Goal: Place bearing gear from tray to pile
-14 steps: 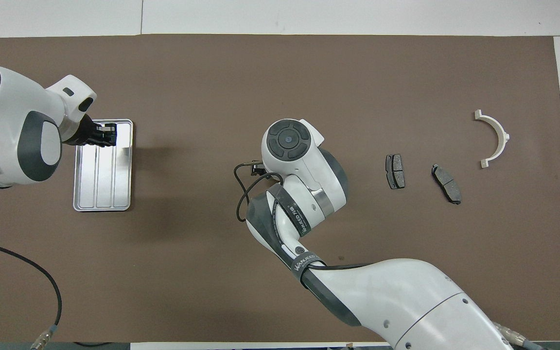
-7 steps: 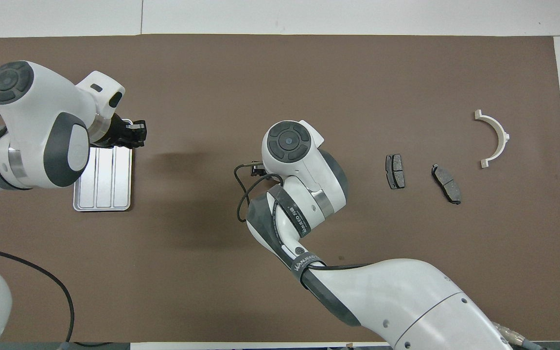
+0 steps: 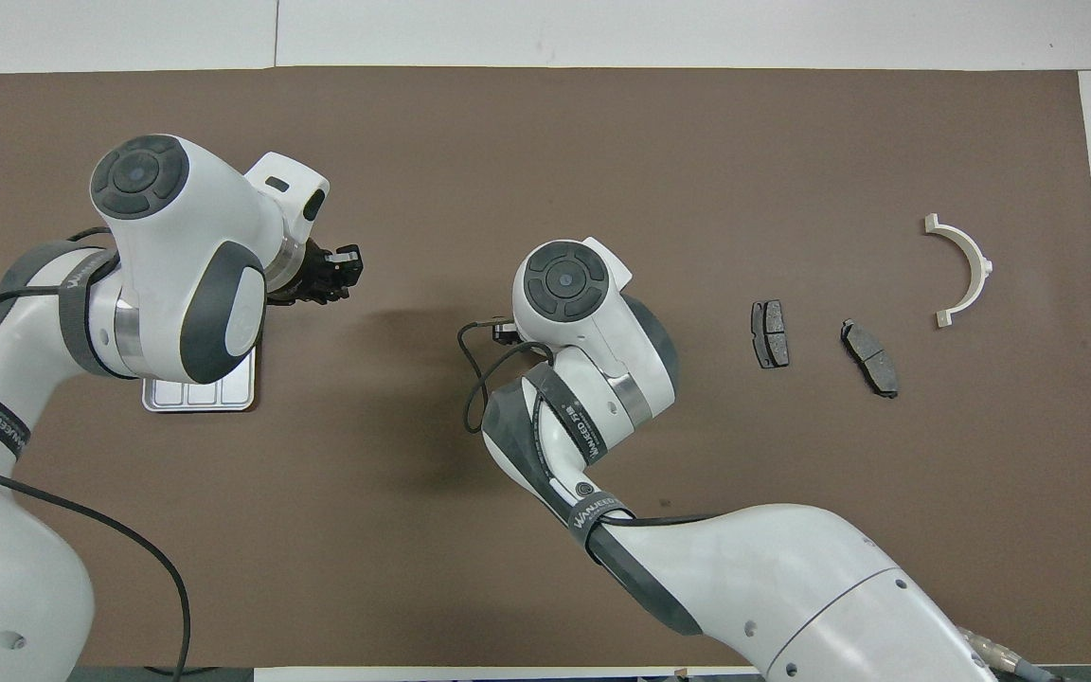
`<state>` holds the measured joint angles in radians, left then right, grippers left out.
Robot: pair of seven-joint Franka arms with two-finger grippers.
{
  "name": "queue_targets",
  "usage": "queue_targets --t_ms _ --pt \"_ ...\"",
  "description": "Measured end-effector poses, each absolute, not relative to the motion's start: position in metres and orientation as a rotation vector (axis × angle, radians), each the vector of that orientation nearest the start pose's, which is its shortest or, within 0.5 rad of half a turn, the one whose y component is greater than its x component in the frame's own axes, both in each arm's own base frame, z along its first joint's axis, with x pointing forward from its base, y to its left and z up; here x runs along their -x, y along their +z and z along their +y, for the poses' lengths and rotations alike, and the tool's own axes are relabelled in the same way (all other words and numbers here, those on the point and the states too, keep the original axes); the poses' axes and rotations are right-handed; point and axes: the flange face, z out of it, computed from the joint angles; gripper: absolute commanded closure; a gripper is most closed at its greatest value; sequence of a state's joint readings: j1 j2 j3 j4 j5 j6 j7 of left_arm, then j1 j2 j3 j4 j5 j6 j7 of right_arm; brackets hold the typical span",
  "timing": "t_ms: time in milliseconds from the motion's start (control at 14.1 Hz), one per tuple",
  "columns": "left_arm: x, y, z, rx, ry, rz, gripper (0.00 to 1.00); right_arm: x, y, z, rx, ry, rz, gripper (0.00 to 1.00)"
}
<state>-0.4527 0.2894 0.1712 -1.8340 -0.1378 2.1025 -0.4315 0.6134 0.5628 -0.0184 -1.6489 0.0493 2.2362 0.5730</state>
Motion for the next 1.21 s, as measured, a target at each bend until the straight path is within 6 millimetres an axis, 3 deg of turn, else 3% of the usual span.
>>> queue_targets --t_ms 71,142,569,711,853,924,1067,1209 --pt "-0.597 0.374 -0.186 3.182 0.064 -0.342 0.93 -0.567 0.288 0.387 3.103 -0.008 0.008 0.91" --pt "-0.596 0.374 -0.186 3.181 0.066 -0.343 0.93 -0.567 0.288 0.387 3.102 -0.010 0.008 1.00" --pt "-0.596 0.374 -0.186 3.181 0.065 -0.351 0.93 -0.568 0.292 0.385 3.100 -0.014 0.014 1.00" --pt "-0.596 0.375 -0.189 3.177 0.061 -0.398 0.93 -0.579 0.313 0.370 3.102 -0.017 0.054 1.00" --pt "-0.592 0.378 -0.202 3.176 0.054 -0.427 0.93 -0.603 0.361 0.332 3.092 -0.048 0.063 1.00" --pt "-0.590 0.380 -0.211 3.177 0.049 -0.437 0.93 -0.617 0.390 0.302 3.085 -0.074 0.059 1.00" --pt "-0.586 0.389 -0.235 3.182 0.028 -0.473 0.93 -0.640 0.436 0.229 3.084 -0.100 0.016 1.00" --pt "-0.579 0.403 -0.268 3.190 -0.004 -0.517 0.93 -0.657 0.461 0.142 3.093 -0.105 -0.087 1.00"
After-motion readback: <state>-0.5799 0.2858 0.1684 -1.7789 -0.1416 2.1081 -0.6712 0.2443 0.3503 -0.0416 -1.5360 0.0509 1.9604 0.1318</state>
